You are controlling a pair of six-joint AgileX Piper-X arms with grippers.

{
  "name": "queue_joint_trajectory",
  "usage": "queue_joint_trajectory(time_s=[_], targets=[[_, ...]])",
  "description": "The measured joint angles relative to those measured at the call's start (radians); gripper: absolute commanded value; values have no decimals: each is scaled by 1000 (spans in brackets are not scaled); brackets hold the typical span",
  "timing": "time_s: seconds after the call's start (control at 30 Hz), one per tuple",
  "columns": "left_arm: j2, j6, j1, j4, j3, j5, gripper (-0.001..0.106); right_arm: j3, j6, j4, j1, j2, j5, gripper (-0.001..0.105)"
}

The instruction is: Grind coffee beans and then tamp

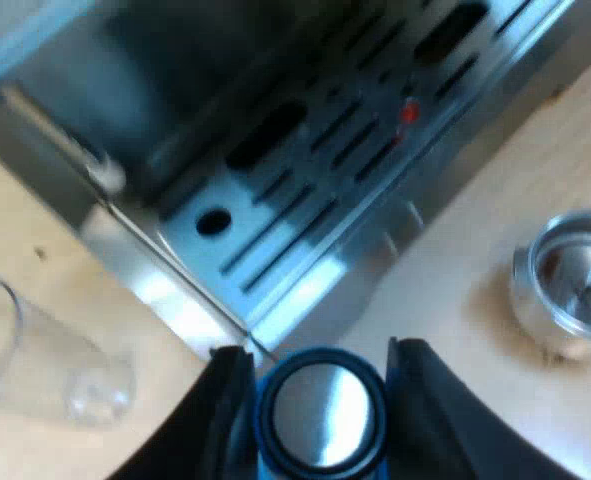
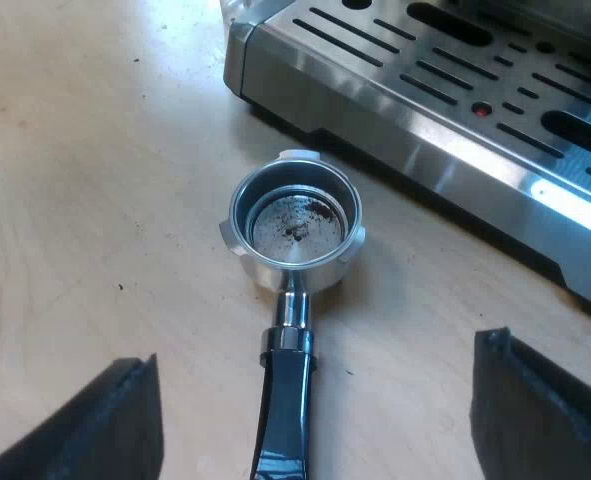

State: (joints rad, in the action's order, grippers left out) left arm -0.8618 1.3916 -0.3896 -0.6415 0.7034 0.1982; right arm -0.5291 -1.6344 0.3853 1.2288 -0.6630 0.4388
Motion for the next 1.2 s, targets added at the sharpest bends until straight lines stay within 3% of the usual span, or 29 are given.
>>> queue_joint_trajectory(time_s=[0.1,0.17,0.37,0.77,0.93,1.0,1.13,1.2], targets=[[0,0,28,25,-66,64,6,0,0,0,0,0,0,66],[3,0,28,130,-169,107,6,0,0,0,0,0,0,66],[5,0,28,260,-362,128,6,0,2,0,0,0,0,66],[5,0,28,468,-479,130,6,0,4,0,0,0,0,66],[5,30,28,474,-490,146,7,0,4,0,0,0,0,66],[5,31,28,478,-490,149,12,0,4,0,0,0,0,66],[5,37,28,499,-490,154,39,0,4,0,0,0,0,66],[5,37,28,501,-490,153,44,0,4,0,0,0,0,66]])
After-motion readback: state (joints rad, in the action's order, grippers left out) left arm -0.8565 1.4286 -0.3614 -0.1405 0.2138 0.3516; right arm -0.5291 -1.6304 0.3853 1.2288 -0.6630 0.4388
